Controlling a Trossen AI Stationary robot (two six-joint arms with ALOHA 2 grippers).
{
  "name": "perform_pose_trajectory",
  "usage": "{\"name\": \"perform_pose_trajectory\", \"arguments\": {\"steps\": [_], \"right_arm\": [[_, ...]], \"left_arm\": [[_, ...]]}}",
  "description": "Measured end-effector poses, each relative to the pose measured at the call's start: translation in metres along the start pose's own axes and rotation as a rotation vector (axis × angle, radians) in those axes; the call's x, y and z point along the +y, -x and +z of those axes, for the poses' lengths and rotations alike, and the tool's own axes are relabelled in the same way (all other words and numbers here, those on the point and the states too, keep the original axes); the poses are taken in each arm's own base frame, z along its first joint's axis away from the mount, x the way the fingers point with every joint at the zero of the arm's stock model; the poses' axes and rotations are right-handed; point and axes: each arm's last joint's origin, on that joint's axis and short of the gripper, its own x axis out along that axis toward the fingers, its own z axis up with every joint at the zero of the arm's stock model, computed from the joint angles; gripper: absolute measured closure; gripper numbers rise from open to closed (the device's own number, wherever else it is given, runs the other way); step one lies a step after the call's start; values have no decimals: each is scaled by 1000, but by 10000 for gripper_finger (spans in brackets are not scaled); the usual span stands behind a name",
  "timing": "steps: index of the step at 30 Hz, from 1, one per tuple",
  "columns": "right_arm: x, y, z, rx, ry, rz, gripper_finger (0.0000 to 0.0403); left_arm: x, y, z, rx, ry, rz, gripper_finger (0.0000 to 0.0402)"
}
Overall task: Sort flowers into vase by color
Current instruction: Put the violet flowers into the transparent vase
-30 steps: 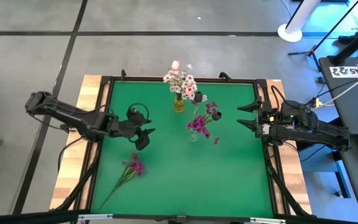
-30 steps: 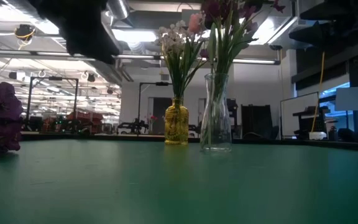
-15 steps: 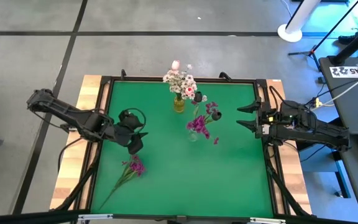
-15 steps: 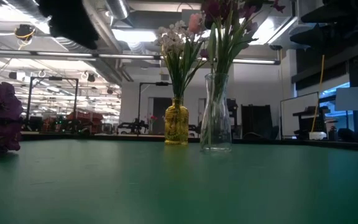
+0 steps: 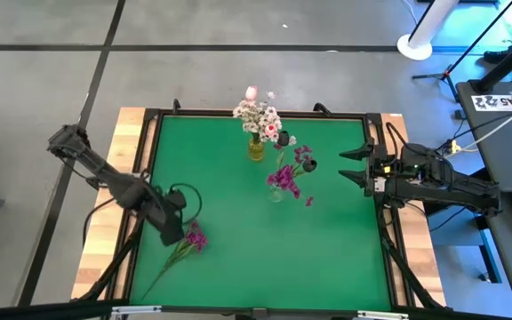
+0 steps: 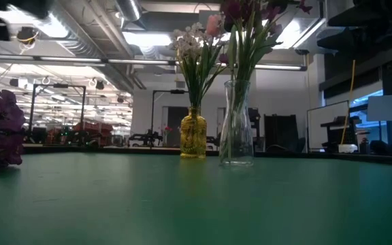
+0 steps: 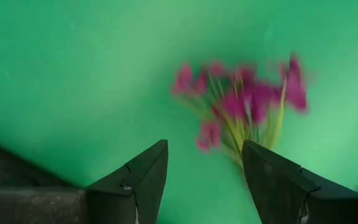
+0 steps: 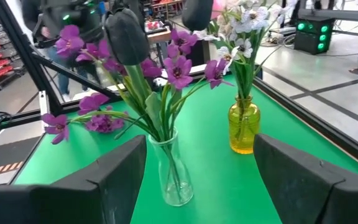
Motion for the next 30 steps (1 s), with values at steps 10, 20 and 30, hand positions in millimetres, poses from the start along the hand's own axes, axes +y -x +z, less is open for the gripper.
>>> {"name": "perform_pose_trajectory", "arguments": {"steps": [10,20,30], "right_arm": [[0,0,1,-13,-3,-19,107],[0,0,3,-32,-4,-14,107],[1,0,2,-23,-29,25,107]], "left_arm": [[-41,-35,-46,270,155,101,190],[-70,-59,-63,207,253,44,154],[-81,-84,-64,198,275,85,142]]}}
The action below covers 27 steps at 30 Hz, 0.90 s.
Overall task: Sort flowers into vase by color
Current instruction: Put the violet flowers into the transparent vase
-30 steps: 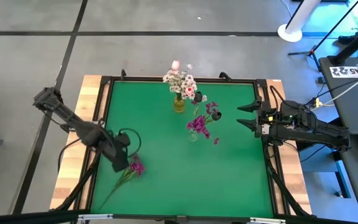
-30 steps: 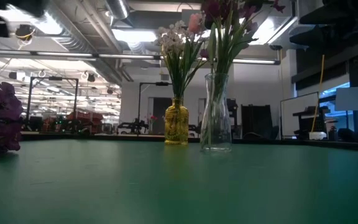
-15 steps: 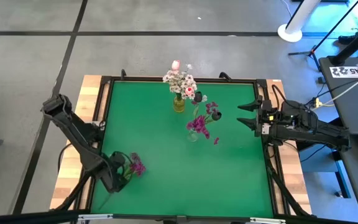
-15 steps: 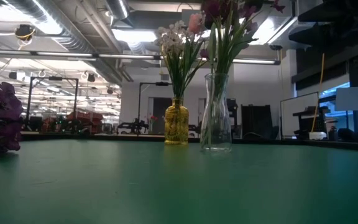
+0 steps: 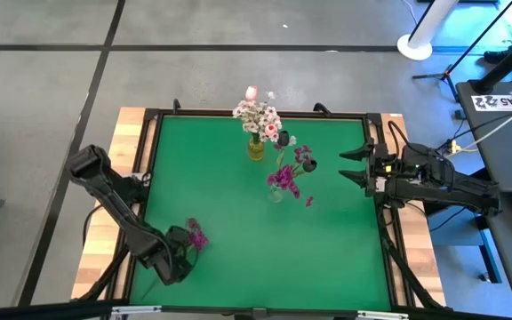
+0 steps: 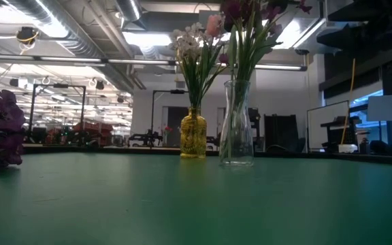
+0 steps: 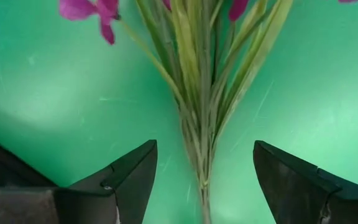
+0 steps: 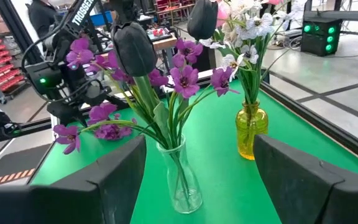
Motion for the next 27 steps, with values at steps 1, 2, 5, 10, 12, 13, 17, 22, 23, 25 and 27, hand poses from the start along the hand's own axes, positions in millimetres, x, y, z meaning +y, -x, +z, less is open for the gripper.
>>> {"name": "perform_pose_trajectory", "arguments": {"steps": [1,2,5,10,12,13,17,22,23,25,27], "right_arm": [[0,0,0,1,-1,3,107],[0,0,0,1,-1,5,107],[0,0,0,2,-12,6,107],[0,0,0,4,-18,14,107],[1,0,0,5,-23,19,107],[1,0,0,6,-25,23,107],[1,0,0,9,-35,38,107],[1,0,0,11,-43,41,107],[1,0,0,12,-43,47,107],[1,0,0,12,-43,47,107],[1,0,0,12,-43,47,107]], "left_arm": [[-1,-1,0,-3,1,-1,141],[-2,-3,1,-10,2,1,141],[-3,-8,3,-30,8,16,141],[-7,-18,6,-29,24,39,141],[-8,-22,7,-27,30,57,141],[-9,-24,8,-22,35,66,141],[-10,-33,8,45,55,105,141],[-13,-39,7,69,70,119,159],[-14,-40,8,69,71,117,166],[-15,-41,10,71,80,107,187],[-17,-38,13,62,86,89,214]]}}
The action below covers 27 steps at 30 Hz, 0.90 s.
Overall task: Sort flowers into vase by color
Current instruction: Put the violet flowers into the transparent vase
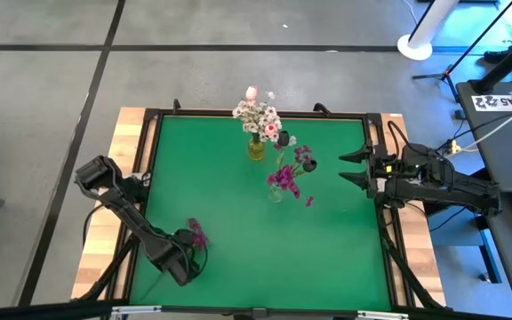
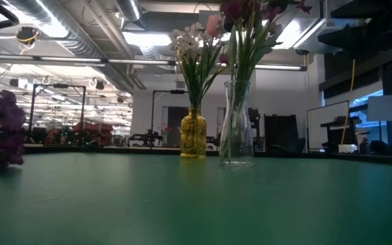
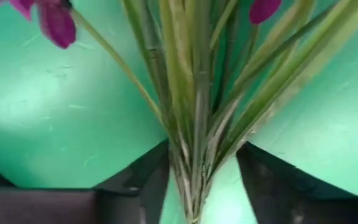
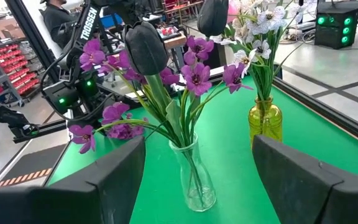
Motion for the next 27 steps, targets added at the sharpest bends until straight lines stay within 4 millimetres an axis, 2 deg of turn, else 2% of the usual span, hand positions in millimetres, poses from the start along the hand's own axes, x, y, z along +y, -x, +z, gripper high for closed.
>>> {"name": "perform_pose_trajectory", "arguments": {"steps": [9,19,22,27], "right_arm": [[0,0,-1,6,0,-1,107],[0,0,-1,10,-1,-2,107],[0,0,-1,13,-1,-2,107],[0,0,-1,13,-1,-2,107]], "left_arm": [[-21,19,23,-171,-31,-104,385],[-40,48,46,-351,-119,-171,395],[-46,65,51,-466,-141,-180,396],[-58,103,54,-760,-173,-206,396]]}}
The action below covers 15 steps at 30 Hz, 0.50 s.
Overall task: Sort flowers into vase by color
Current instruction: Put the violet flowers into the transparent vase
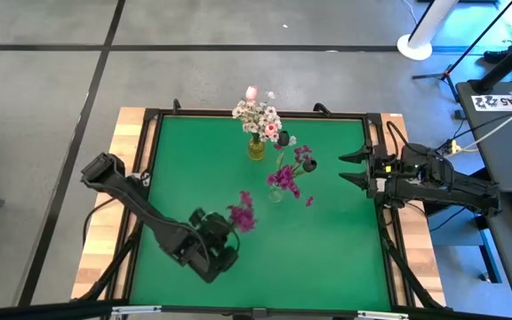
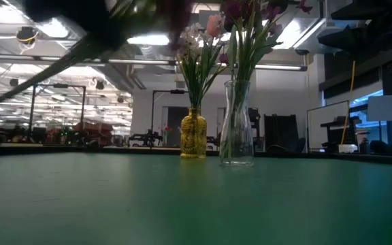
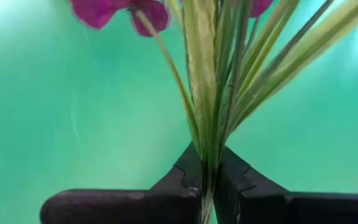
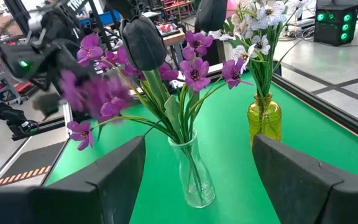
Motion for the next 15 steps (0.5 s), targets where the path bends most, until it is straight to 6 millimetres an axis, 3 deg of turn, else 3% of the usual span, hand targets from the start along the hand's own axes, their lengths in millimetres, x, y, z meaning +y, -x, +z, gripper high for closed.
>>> {"name": "perform_pose_trajectory", "arguments": {"steps": [8,15], "right_arm": [[0,0,-1,14,-2,-3,107],[0,0,-1,14,-2,-3,107]], "left_arm": [[-15,33,32,-449,-81,39,396],[-29,34,59,-481,-92,-32,396]]}}
